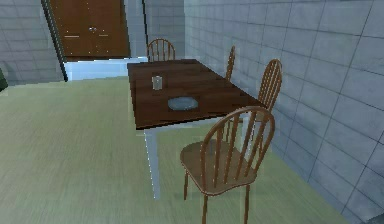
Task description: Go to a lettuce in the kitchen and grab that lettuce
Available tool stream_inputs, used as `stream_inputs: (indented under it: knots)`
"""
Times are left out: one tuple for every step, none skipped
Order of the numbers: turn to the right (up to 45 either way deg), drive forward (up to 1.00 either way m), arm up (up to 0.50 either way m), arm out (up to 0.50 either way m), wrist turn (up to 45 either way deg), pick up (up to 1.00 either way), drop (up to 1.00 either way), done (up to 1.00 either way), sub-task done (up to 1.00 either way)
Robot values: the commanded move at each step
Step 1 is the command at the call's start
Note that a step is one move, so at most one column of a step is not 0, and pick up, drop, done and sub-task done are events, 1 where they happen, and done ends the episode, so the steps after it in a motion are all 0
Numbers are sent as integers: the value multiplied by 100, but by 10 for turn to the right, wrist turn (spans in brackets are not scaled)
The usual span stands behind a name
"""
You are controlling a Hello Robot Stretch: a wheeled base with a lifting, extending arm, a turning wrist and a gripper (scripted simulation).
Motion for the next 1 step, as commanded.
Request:
stream_inputs:
  knots:
    - [0, 0, 0, 0, 0, 100, 0, 0, 0]
